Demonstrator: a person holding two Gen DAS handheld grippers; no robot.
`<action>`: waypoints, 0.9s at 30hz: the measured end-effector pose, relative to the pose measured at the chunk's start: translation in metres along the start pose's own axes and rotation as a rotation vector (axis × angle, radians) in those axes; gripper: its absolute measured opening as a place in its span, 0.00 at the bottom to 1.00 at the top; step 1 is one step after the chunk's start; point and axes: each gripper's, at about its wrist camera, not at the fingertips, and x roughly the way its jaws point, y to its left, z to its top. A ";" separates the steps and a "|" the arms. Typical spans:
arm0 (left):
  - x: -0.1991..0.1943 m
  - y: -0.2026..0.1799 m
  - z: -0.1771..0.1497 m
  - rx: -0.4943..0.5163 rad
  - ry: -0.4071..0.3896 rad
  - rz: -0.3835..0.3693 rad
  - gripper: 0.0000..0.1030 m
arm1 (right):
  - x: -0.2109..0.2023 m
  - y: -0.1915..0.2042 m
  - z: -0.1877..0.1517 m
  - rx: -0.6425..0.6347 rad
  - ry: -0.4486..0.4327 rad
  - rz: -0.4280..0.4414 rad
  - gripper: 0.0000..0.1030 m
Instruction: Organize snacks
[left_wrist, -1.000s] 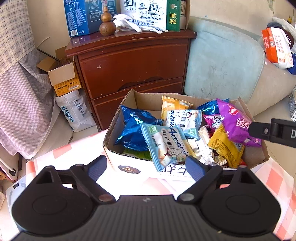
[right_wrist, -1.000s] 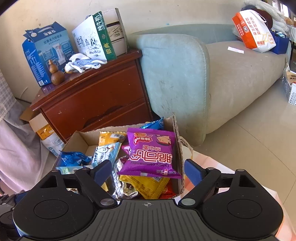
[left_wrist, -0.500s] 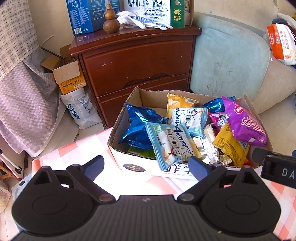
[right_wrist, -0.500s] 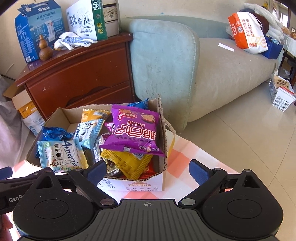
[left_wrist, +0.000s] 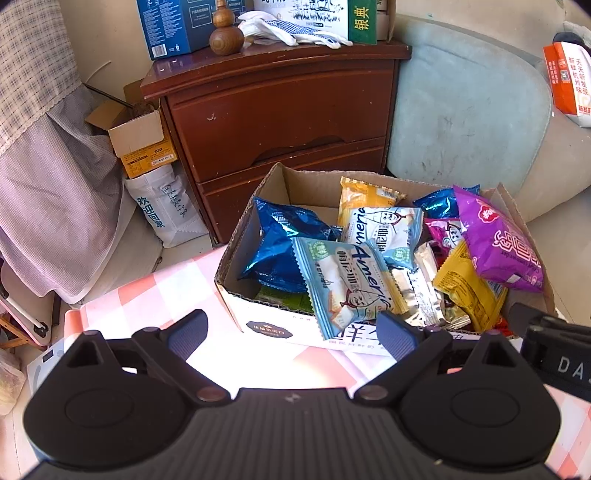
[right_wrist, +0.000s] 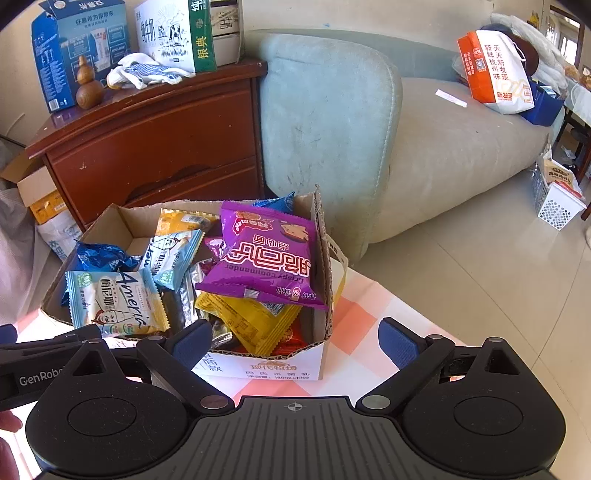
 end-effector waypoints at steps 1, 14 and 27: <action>0.000 -0.001 0.000 0.004 0.001 0.002 0.94 | 0.000 0.001 0.000 -0.005 0.001 -0.001 0.95; 0.002 -0.009 -0.001 0.046 0.002 0.031 0.95 | 0.002 0.006 -0.001 -0.049 -0.002 -0.022 0.95; 0.001 -0.010 -0.002 0.060 0.003 0.052 0.95 | 0.002 0.009 -0.001 -0.074 -0.010 -0.043 0.95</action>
